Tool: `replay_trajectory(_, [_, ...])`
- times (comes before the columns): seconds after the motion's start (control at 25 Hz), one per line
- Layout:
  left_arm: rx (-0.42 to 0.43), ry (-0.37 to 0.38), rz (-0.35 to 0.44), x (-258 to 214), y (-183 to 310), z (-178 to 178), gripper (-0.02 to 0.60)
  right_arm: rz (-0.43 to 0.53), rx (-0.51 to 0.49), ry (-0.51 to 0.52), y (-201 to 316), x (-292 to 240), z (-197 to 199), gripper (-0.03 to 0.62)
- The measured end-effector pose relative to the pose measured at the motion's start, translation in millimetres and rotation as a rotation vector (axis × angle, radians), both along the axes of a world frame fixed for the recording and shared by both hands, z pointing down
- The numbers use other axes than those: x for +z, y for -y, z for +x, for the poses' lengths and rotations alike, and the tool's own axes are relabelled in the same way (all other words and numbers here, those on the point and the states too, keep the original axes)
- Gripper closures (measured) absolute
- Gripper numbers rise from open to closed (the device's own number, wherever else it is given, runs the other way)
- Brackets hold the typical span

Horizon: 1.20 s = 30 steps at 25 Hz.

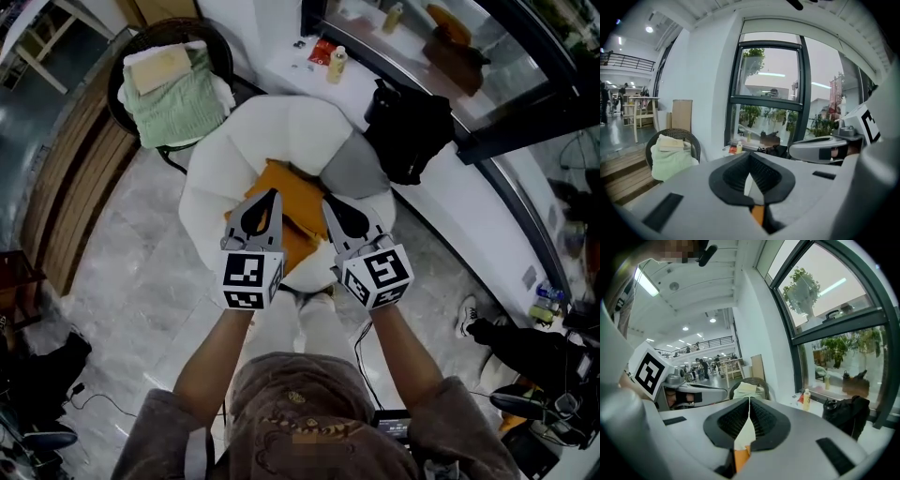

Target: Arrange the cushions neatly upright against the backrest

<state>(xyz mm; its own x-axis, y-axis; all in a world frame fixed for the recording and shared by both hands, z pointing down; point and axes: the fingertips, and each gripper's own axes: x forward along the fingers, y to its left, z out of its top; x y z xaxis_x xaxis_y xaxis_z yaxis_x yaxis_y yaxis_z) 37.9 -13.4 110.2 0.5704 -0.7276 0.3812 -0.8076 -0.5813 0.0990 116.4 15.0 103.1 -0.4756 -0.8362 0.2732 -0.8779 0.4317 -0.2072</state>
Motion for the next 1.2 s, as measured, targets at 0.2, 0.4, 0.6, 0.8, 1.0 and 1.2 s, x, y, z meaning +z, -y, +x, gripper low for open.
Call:
replay_trajectory(0.2, [0.002,0.009,-0.022,48,21,1,0.577,-0.011,0.026,0.008,21,40,5,0.572])
replay_trajectory(0.4, [-0.007,0.036,-0.069,111,32,1,0.577,-0.040,0.035,0.007,36,93,11,0.572])
replay_trajectory(0.6, [-0.005,0.057,-0.100,168,37,-2,0.577,-0.074,0.023,0.008,41,149,9,0.572])
replay_trajectory(0.8, [-0.013,0.055,-0.138,220,33,-1,0.577,-0.119,0.008,0.003,38,204,7,0.572])
replay_trajectory(1.0, [-0.008,0.057,-0.182,263,26,-5,0.577,-0.167,-0.002,-0.006,36,251,-3,0.572])
replay_trajectory(1.2, [-0.010,0.072,-0.213,290,33,-5,0.577,-0.202,-0.032,-0.034,47,276,-6,0.572])
